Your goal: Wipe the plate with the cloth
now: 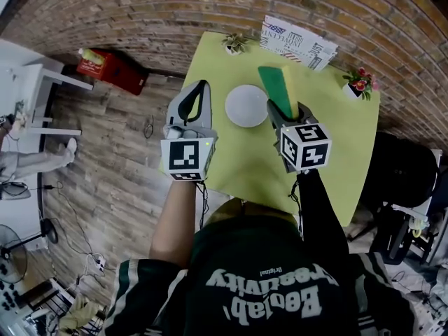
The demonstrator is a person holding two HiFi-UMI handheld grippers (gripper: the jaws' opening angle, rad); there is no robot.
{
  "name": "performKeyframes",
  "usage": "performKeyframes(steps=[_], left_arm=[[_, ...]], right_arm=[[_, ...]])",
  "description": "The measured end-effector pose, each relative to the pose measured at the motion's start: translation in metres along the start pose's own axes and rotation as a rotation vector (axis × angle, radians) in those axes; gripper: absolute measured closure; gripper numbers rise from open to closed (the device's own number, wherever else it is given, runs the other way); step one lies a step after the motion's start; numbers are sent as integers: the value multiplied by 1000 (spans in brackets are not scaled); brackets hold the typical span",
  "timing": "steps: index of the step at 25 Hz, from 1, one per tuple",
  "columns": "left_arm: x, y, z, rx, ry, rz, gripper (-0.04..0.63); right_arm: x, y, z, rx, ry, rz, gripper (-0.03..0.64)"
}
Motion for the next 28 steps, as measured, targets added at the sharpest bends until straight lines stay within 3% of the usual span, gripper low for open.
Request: performKeyframes(steps=[5, 15, 28], left_arm=[[10, 7, 9, 19, 1, 38, 589], [16, 29, 27, -15, 29, 19, 589], [2, 75, 43, -109, 182, -66, 588]], right_arm=[[13, 16, 23, -45, -49, 7, 502], [14, 37, 55, -172, -78, 13, 502], [-1, 59, 85, -332, -17, -9, 500]])
Point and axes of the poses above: the fingertips, and each gripper's own axes: z forward along the fingers, x to its right, y out of its underside, the point moved 8 cm from there along -z, backward along the fingers, and after that the axes turned 9 degrees about x, right-handed, at the moved point
